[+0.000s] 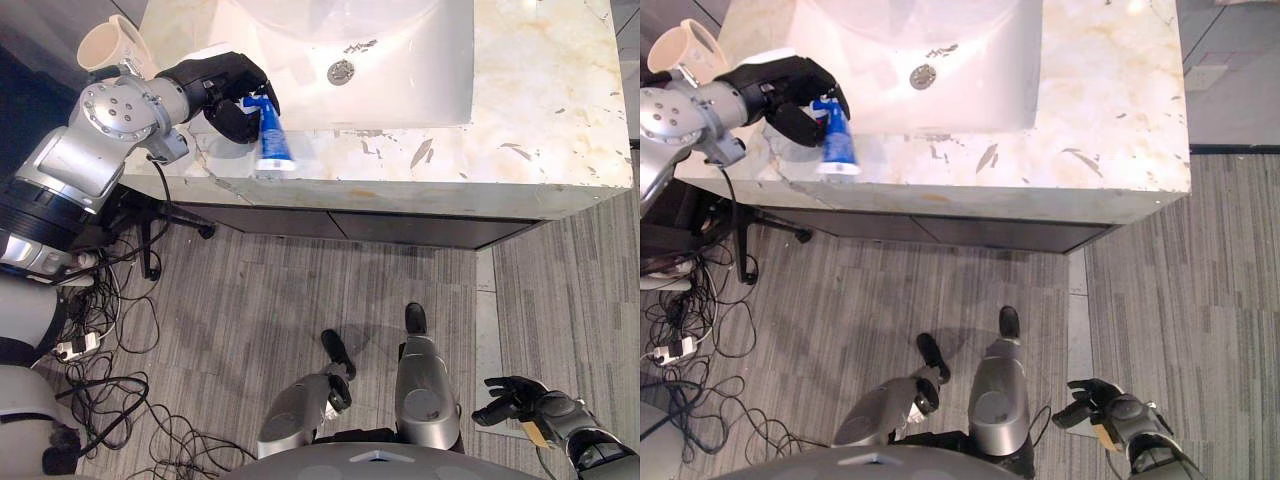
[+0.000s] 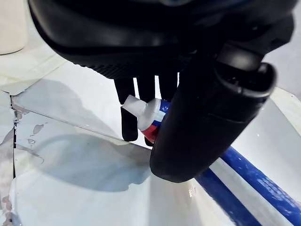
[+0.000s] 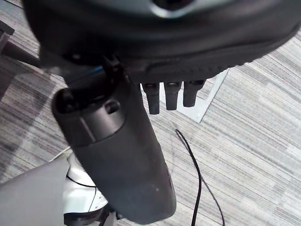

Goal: Organize the bathroom.

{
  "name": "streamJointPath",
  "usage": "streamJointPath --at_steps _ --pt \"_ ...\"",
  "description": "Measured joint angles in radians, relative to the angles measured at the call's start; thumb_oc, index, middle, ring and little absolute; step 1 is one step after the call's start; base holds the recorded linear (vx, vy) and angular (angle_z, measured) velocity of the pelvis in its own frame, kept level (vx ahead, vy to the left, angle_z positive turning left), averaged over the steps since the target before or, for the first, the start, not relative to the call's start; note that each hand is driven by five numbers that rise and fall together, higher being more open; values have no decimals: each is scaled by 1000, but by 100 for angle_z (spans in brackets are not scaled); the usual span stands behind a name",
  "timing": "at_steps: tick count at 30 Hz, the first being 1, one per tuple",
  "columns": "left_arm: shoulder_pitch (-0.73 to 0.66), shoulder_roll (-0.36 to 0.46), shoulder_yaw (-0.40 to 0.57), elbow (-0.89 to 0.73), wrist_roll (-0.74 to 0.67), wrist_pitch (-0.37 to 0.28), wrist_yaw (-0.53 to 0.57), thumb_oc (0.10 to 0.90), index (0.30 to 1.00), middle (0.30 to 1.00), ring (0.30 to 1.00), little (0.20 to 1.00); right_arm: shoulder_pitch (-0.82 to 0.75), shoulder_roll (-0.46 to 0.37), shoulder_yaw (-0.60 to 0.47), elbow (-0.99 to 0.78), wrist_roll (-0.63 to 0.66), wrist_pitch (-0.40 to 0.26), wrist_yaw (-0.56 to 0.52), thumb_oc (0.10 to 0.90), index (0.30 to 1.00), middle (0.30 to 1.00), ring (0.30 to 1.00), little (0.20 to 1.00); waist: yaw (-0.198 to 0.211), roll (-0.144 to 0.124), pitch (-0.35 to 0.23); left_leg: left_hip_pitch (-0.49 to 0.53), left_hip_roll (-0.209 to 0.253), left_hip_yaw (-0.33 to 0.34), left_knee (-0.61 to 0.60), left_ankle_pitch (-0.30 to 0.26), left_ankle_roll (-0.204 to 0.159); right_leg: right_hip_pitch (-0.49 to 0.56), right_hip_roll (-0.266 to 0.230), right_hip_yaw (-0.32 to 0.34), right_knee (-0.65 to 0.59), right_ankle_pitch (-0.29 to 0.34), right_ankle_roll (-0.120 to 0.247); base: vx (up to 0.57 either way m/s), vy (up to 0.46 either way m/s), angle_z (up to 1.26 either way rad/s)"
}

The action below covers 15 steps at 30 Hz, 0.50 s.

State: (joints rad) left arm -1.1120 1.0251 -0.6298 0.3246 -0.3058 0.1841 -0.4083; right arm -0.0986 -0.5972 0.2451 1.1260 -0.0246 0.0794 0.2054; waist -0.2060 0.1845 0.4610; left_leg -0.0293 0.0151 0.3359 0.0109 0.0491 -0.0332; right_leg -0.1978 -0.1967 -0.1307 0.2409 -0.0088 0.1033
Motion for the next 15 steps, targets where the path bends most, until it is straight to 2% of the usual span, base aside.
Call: streamJointPath --at_steps 5,7,10,12,13,14,15 --pt "1 0 0 0 -3 4 -5 400 300 300 300 300 -1 1 0 -1 1 -1 -5 800 900 900 900 900 2 -1 0 4 5 -3 2 0 0 10 6 -1 -3 0 -1 6 -5 0" --pt "3 -1 0 -1 -43 30 16 400 300 300 300 300 -1 1 0 -1 1 -1 -10 800 900 900 900 900 6 -1 0 5 8 -3 3 0 0 11 8 -2 -3 1 -1 40 -21 1" --pt "48 -39 54 18 -192 100 89 400 300 300 300 300 3 1 0 0 1 1 -17 800 900 900 900 900 9 -1 0 24 14 -7 3 -1 -1 37 13 -9 -11 1 -2 36 -15 3" --pt "72 -50 77 19 -258 108 119 400 300 300 300 300 2 3 -3 -1 2 1 -21 800 900 900 900 900 14 -3 0 28 15 -10 3 -2 -2 45 18 -12 -16 2 -4 58 -31 3" --pt "134 -92 173 19 -324 121 134 400 300 300 300 300 3 8 -9 0 3 2 -23 800 900 900 900 900 15 -3 -1 37 17 -10 2 -3 -4 56 19 -11 -22 2 -5 37 -32 0" --pt "182 -121 218 14 -397 127 156 400 300 300 300 300 5 20 -9 0 5 3 -27 800 900 900 900 900 21 -13 -6 43 21 -10 2 -4 -5 64 22 -12 -24 2 -6 29 -50 -1" --pt "193 -125 220 1 -421 130 168 400 300 300 300 300 6 34 -9 0 14 2 -28 800 900 900 900 900 31 -24 -11 43 24 -10 3 -4 -5 64 26 -12 -25 3 -8 20 -56 -2"
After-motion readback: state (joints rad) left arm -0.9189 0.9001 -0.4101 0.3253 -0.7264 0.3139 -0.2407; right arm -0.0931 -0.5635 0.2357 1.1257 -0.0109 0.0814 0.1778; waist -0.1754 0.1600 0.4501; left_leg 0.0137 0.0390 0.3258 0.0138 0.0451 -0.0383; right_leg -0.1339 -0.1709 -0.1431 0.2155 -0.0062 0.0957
